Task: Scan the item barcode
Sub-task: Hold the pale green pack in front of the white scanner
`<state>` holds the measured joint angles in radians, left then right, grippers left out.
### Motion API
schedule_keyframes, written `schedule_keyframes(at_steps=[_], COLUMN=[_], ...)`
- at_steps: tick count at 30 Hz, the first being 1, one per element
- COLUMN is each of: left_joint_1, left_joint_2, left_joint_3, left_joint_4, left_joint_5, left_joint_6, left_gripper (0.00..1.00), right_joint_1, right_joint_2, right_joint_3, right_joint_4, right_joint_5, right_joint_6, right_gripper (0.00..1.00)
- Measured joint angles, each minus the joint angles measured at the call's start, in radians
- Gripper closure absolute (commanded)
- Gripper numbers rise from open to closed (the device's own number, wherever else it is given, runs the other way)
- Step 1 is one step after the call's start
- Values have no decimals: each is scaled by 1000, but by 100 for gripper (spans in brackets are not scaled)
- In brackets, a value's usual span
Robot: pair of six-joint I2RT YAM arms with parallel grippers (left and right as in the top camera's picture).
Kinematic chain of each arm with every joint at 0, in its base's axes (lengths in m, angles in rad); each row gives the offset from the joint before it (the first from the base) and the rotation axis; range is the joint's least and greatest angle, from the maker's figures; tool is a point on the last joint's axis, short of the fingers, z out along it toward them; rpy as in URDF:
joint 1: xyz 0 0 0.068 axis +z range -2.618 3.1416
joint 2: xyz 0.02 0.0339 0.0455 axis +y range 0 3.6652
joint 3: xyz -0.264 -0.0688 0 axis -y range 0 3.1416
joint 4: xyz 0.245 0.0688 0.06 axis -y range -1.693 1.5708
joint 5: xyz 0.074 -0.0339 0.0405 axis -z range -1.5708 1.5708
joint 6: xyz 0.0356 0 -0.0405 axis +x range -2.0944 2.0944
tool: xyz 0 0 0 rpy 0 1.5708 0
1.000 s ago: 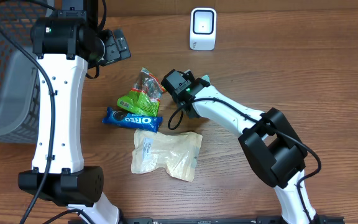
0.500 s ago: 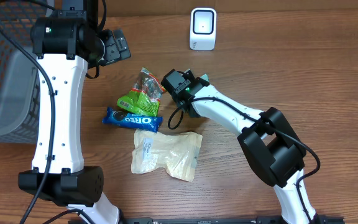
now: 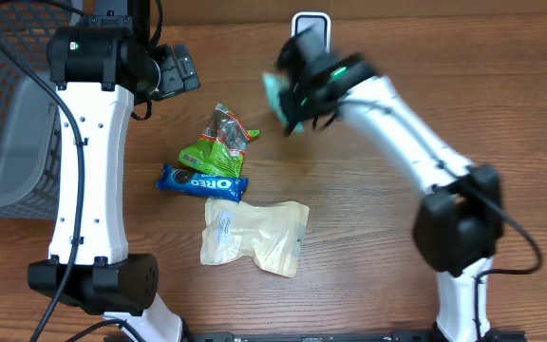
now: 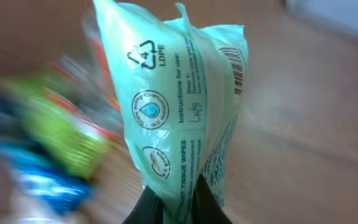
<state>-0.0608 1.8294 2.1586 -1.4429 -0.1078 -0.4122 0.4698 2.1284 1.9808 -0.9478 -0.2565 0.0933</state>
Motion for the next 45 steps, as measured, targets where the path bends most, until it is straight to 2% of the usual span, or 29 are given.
schedule_keyframes(at_steps=[4, 10, 15, 18, 22, 27, 31, 41, 45], left_joint_1=[0, 0, 0, 0, 0, 0, 0, 0, 0], left_joint_2=[0, 0, 0, 0, 0, 0, 0, 0, 0], left_joint_3=[0, 0, 0, 0, 0, 0, 0, 0, 0], left_joint_4=[0, 0, 0, 0, 0, 0, 0, 0, 0], left_joint_5=[0, 0, 0, 0, 0, 0, 0, 0, 0], left_joint_6=[0, 0, 0, 0, 0, 0, 0, 0, 0], left_gripper=[0, 0, 0, 0, 0, 0, 0, 0, 0], right_joint_1=[-167, -343, -348, -329, -312, -318, -340, -389, -393], right_joint_2=[-14, 6, 100, 206, 326, 399, 407, 409, 429], right_joint_3=[18, 18, 21, 23, 22, 21, 21, 21, 22], right_joint_4=[134, 335, 623, 866, 1081, 1110, 1112, 1113, 1175], right_joint_5=[-323, -646, -854, -953, -1019, -1036, -1036, -1000, -988], right_joint_6=[76, 224, 402, 572, 792, 978, 1052, 1106, 1110], right_gripper=[96, 96, 96, 96, 96, 96, 96, 96, 96])
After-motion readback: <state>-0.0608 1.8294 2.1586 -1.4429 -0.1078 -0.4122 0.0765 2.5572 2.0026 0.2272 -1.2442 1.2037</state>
